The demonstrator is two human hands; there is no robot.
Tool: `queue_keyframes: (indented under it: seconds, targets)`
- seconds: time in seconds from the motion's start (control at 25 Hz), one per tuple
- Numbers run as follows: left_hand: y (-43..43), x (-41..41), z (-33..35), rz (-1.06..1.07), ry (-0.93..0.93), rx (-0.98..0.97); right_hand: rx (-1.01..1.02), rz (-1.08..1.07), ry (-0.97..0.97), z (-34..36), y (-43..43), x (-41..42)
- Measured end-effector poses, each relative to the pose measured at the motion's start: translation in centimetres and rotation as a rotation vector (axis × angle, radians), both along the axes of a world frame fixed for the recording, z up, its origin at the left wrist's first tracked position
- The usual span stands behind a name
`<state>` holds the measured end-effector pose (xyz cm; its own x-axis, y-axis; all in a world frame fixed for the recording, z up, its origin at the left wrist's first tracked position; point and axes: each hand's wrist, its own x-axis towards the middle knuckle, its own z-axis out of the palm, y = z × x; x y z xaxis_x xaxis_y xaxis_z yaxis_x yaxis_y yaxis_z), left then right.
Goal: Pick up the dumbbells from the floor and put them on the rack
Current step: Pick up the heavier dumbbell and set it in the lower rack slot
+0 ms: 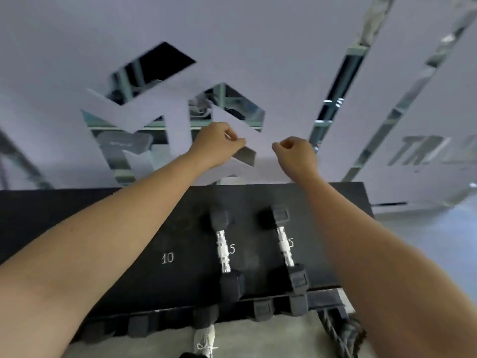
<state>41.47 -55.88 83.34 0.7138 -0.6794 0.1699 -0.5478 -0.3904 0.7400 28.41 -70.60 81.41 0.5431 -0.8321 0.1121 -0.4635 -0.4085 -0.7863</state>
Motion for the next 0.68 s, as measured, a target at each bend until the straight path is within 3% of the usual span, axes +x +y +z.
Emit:
queue_keyframes:
  seconds: [0.2,0.4,0.68]
  targets:
    - [14.1,-5.9,0.6,0.224,-0.018,-0.006,-0.083,0.336,-0.043,1.5,11.8,-0.9]
    - [31.0,-12.6,0.8,0.475,0.032,-0.02,-0.021,0.635,-0.026,2.5,26.7,-2.8]
    - [52.5,-19.1,-2.8,0.754,0.155,-0.183,0.031,0.813,-0.055,1.0,44.9,-4.9]
